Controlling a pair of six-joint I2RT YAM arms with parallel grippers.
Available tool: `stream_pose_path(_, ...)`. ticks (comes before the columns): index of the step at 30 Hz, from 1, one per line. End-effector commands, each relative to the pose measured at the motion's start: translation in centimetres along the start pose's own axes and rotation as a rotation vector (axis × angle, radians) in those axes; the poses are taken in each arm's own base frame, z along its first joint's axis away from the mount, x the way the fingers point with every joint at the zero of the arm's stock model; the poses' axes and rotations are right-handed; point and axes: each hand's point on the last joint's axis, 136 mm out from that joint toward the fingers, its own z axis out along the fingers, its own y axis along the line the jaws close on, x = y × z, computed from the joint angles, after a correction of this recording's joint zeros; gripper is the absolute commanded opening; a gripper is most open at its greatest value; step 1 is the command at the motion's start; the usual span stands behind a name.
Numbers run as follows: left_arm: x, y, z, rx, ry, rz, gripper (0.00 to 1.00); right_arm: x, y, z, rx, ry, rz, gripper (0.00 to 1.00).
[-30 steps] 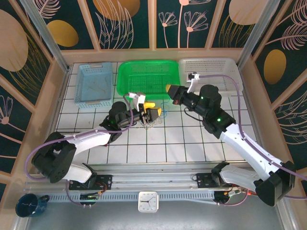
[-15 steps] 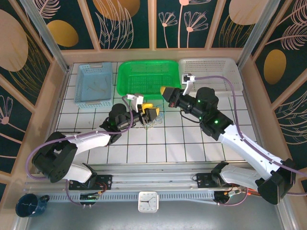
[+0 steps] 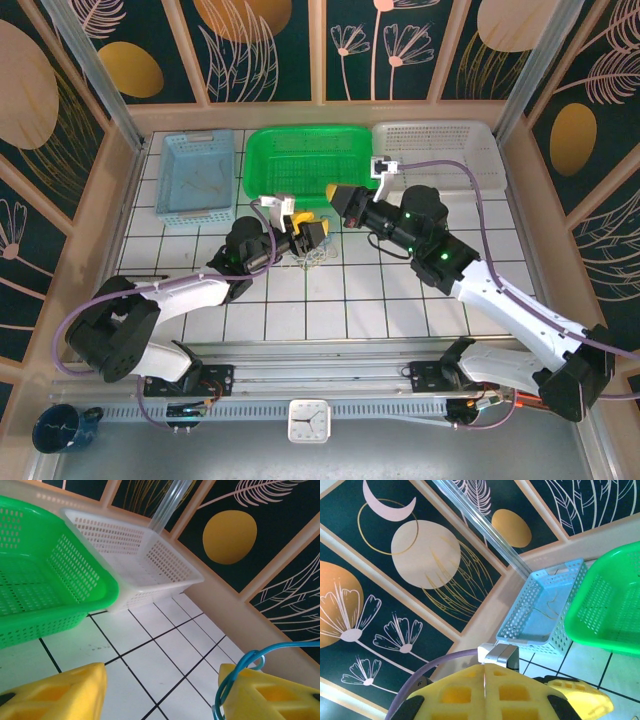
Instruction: Untangle the cables
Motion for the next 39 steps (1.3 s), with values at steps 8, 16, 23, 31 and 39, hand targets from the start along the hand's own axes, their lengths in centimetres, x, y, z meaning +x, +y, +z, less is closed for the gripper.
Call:
stream_pose_path(8, -0.2, -0.6, 0.1, 0.041, -0.031, -0.035, 0.59, -0.1, 1.2, 1.0, -0.041, -0.033, 0.016, 0.0)
stream_pose_path(16, 0.6, 1.0, -0.1, -0.036, -0.029, -0.03, 0.52, -0.1, 1.8, 1.1, -0.05, -0.037, 0.015, 0.0)
stream_pose_path(23, 0.8, 2.5, -0.5, -0.114, -0.048, -0.026, 0.48, 0.0, 2.5, 0.9, -0.065, -0.039, 0.02, 0.0)
stream_pose_path(31, -0.5, 3.6, -0.5, -0.187, -0.098, -0.011, 0.48, 0.4, 3.5, 0.8, -0.094, -0.039, 0.037, 0.0)
stream_pose_path(39, -0.7, 5.5, -0.7, -0.287, -0.128, -0.024, 0.33, -0.5, 4.0, 0.2, -0.074, -0.07, 0.011, 0.0)
